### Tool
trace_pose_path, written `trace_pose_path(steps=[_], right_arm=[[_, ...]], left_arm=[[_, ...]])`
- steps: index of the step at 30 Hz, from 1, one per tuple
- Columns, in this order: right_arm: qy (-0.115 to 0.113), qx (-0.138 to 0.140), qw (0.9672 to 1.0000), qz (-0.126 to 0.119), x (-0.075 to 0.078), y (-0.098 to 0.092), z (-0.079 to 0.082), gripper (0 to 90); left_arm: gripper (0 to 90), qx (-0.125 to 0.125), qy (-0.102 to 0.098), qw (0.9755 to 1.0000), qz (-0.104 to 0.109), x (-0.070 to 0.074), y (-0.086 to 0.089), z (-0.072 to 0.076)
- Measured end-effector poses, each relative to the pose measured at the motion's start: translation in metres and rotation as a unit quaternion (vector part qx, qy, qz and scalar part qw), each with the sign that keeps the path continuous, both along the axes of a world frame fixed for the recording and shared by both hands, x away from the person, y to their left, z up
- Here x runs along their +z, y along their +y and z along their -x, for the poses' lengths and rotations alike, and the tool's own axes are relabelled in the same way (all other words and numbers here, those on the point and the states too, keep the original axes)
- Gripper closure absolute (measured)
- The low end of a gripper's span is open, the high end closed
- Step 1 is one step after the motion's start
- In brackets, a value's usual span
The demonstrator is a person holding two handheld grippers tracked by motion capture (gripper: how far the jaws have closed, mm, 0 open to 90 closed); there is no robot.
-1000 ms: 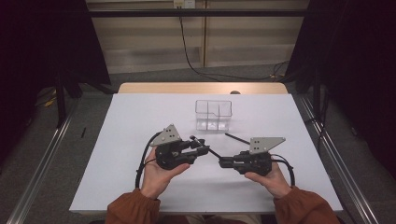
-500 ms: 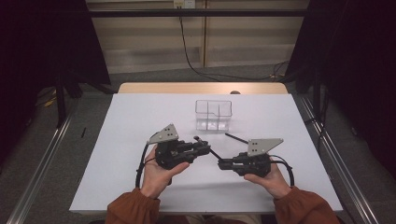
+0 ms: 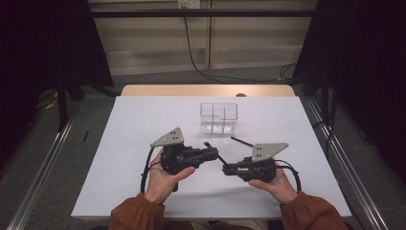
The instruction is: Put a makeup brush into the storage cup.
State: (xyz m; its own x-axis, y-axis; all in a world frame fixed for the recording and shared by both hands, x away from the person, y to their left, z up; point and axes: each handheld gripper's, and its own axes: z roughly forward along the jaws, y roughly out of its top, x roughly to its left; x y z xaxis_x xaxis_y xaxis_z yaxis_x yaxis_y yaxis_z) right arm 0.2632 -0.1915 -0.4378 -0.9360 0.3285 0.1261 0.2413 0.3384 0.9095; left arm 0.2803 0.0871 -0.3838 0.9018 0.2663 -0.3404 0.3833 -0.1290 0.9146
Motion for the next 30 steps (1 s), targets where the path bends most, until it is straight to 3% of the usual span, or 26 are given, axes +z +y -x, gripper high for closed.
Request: trace_pose_path(steps=[13,19,24,30], right_arm=[[0.013,0.002,0.9997,-0.02,0.003,-0.002,0.0,63.7],[0.006,-0.006,0.9996,-0.028,0.005,-0.004,0.0,50.7],[0.007,-0.011,0.9992,-0.038,0.007,-0.006,0.001,34.6],[0.004,-0.017,0.9988,-0.045,0.013,-0.011,0.002,25.9]], left_arm=[[84.1,0.004,-0.008,0.9999,-0.01,0.003,0.001,0.001],[84.1,0.009,-0.012,0.9996,-0.026,0.006,0.002,0.001],[84.1,0.011,-0.015,0.999,-0.041,0.012,0.005,0.0],[84.1,0.006,-0.018,0.9986,-0.05,0.022,0.01,-0.003]])
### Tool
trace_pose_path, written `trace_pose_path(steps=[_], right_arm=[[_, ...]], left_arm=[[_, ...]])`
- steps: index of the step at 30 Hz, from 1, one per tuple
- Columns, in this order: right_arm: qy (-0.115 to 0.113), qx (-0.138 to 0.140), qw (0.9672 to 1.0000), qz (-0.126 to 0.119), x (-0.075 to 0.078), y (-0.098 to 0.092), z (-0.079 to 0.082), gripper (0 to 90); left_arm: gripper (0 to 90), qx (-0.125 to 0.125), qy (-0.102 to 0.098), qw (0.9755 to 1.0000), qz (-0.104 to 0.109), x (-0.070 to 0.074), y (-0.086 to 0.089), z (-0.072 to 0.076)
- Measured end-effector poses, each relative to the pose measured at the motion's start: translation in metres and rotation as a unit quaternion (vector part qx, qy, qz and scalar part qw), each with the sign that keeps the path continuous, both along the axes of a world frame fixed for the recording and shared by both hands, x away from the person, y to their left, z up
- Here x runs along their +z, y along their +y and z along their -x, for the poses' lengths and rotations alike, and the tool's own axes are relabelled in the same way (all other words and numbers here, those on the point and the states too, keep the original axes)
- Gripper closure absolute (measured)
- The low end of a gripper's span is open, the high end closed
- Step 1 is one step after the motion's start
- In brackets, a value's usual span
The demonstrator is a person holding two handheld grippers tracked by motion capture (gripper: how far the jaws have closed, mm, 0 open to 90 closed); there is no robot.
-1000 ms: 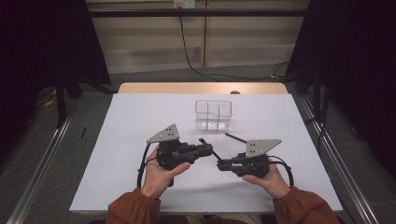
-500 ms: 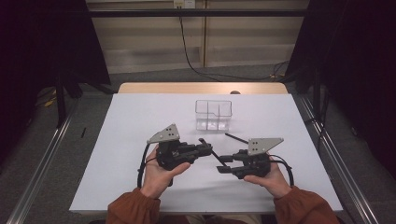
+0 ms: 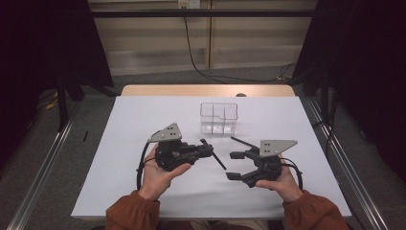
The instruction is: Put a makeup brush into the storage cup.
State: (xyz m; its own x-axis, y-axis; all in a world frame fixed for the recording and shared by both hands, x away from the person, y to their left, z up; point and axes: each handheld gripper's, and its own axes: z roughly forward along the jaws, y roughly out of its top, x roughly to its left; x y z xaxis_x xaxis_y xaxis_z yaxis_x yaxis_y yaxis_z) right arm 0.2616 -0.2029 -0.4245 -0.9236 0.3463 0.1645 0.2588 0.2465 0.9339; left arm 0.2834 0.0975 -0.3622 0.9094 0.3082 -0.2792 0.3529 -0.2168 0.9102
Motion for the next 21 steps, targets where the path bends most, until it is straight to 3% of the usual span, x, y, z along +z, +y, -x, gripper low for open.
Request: trace_pose_path(steps=[3,5,12,17,21], right_arm=[[0.0,-0.008,1.0,-0.001,0.002,-0.003,0.0,19.9],[0.005,-0.01,0.9999,-0.002,0.002,-0.004,-0.001,17.4],[0.011,-0.02,0.9997,0.003,0.002,-0.002,0.0,4.4],[0.014,-0.022,0.9996,0.004,0.002,-0.002,-0.001,2.9],[0.013,-0.018,0.9997,0.006,0.002,0.0,-0.001,1.4]], left_arm=[[84.1,0.0,-0.001,0.9999,-0.015,0.005,0.002,-0.001],[84.1,-0.001,-0.006,0.9991,-0.043,0.008,0.0,-0.003],[84.1,0.001,-0.006,0.9975,-0.071,0.011,-0.001,-0.005],[84.1,0.008,0.002,0.9959,-0.09,0.01,0.0,-0.011],[84.1,-0.007,0.007,0.994,-0.109,0.01,-0.005,-0.014]])
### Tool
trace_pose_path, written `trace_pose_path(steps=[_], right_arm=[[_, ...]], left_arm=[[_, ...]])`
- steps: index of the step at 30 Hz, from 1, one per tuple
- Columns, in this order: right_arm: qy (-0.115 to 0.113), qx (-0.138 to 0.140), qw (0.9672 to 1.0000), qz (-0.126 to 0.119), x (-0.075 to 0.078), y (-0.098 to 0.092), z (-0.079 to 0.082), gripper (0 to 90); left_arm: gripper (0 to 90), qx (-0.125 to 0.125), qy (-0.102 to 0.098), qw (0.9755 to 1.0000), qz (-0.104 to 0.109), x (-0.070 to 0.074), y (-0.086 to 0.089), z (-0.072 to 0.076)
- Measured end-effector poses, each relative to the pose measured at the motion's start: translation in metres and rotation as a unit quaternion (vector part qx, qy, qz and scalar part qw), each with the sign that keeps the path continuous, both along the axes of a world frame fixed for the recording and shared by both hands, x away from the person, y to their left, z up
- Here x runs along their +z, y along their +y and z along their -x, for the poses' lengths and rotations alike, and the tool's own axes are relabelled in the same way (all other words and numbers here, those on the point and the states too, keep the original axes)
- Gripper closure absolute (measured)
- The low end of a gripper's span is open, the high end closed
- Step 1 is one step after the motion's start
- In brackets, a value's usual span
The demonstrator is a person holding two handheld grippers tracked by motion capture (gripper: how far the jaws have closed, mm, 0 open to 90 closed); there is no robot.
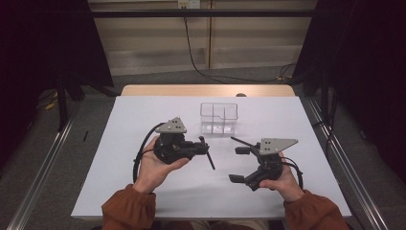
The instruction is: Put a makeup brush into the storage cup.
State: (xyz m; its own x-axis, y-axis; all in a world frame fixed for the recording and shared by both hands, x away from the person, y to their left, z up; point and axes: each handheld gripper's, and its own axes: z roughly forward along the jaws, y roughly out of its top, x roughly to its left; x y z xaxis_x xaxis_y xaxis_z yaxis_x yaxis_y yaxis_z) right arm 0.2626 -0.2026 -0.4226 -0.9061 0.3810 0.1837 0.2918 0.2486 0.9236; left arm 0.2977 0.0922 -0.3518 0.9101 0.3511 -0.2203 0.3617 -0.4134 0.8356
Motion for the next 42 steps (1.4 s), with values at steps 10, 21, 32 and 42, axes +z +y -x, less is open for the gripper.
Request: trace_pose_path(steps=[10,21,32,42], right_arm=[[-0.002,-0.011,0.9999,0.009,0.002,0.006,0.001,4.6],[0.003,0.008,0.9996,0.027,0.002,0.022,0.003,14.2],[0.004,0.029,0.9989,0.037,-0.001,0.033,0.002,33.6],[0.004,0.025,0.999,0.037,-0.001,0.035,0.001,54.1]], left_arm=[[84.1,-0.029,0.004,0.9989,-0.037,-0.001,-0.016,0.003],[84.1,-0.036,0.003,0.9987,-0.037,-0.009,-0.018,0.007],[84.0,-0.042,0.004,0.9984,-0.037,-0.011,-0.022,0.009],[84.1,-0.044,0.006,0.9983,-0.037,-0.012,-0.026,0.009]])
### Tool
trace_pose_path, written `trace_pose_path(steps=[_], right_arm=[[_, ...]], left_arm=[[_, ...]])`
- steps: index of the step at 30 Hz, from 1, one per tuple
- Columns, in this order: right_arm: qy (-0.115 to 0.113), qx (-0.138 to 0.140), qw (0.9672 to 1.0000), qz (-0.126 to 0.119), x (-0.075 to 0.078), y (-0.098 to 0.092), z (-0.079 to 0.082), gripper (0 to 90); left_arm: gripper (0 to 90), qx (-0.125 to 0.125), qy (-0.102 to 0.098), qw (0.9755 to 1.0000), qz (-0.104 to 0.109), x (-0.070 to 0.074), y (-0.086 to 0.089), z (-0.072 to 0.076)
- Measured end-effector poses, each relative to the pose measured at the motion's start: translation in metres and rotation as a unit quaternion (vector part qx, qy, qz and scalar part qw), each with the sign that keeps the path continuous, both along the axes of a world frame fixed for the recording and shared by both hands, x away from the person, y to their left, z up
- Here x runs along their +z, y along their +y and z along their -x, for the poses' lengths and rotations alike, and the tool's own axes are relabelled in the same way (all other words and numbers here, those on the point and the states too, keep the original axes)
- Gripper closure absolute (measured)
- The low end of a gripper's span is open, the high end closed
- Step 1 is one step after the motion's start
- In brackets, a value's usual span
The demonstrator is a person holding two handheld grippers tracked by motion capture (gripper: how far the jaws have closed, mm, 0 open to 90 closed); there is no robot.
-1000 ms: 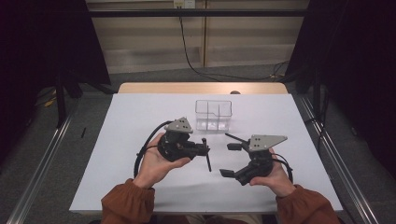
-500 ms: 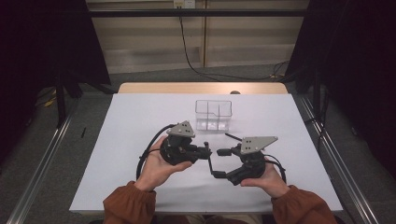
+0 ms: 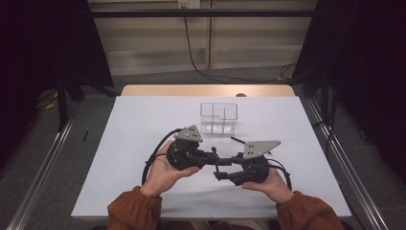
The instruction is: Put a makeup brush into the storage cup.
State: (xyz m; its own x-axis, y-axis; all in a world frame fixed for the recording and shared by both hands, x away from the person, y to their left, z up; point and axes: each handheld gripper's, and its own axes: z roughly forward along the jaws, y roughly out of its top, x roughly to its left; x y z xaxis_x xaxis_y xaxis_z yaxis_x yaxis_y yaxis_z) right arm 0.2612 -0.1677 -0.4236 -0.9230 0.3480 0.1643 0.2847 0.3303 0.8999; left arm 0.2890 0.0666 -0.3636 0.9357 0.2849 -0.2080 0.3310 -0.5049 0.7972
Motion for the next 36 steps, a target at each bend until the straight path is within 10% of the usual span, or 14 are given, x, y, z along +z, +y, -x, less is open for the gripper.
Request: trace_pose_path(steps=[12,36], right_arm=[[0.008,-0.005,0.9999,-0.003,-0.0032,0.0016,-0.0027,74.6],[0.003,-0.011,0.9999,-0.002,-0.0021,-0.0006,-0.002,84.0]], left_arm=[[84.0,-0.001,0.0,1.0,0.004,-0.0013,0.0001,-0.0002],[84.0,-0.003,0.004,0.9998,0.018,-0.0072,0.0,-0.0021]])
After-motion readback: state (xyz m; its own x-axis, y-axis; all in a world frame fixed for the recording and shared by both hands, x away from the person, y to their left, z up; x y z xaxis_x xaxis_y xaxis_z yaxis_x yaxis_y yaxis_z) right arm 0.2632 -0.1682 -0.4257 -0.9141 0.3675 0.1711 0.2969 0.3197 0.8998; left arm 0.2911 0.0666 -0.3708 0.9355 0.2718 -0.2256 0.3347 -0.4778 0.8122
